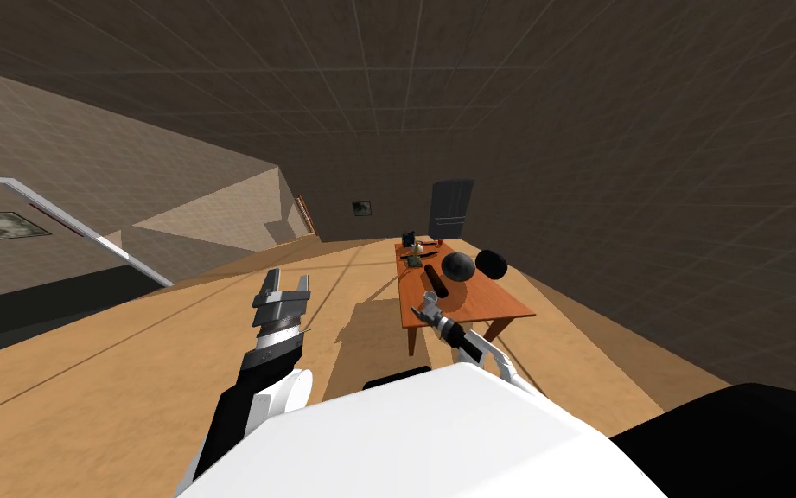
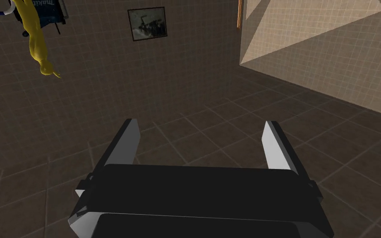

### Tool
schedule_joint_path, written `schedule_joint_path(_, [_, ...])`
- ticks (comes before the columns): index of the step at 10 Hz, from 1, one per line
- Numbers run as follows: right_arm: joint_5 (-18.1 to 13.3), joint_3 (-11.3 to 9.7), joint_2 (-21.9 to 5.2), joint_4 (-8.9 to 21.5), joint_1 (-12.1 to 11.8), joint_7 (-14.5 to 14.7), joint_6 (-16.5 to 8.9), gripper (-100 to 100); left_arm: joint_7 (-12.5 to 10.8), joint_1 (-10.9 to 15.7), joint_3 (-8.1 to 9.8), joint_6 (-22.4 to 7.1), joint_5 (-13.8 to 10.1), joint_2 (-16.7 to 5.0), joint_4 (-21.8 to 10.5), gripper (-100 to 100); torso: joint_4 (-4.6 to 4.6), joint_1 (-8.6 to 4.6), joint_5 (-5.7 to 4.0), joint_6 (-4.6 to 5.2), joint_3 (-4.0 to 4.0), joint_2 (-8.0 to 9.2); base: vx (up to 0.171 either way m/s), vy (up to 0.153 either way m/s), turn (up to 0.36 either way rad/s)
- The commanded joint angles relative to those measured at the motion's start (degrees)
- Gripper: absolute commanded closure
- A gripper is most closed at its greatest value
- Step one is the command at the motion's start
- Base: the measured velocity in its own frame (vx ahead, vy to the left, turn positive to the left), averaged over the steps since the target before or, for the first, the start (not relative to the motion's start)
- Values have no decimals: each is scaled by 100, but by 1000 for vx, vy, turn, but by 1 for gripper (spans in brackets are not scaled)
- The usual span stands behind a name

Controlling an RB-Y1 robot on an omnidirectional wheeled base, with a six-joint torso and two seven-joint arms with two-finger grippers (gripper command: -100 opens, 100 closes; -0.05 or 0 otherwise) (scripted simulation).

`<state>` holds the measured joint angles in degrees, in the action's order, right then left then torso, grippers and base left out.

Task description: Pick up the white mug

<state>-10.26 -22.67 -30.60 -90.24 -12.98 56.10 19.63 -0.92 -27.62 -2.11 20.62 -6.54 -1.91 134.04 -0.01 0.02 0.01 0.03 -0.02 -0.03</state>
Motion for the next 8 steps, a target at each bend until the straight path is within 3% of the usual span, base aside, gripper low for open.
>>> schedule_joint_path(1, [-38,-51,-74,138,46,182,-27,-100,0,0,0,0,0,0,0,0,0,0,0,0,0,0,7,2,69])
schedule_joint_path(4, [-190,-267,-387,614,247,664,-181,-100,0,0,0,0,0,0,0,0,0,0,0,3,0,1,8,5,113])
schedule_joint_path(7, [-264,-370,-542,849,346,953,-257,-100,0,0,0,0,0,0,0,0,0,0,0,1,0,0,8,3,79])
schedule_joint_path(8, [-335,-471,-694,1071,443,1191,-332,-100,0,-1,0,0,0,0,0,0,0,0,0,3,0,0,8,6,114])
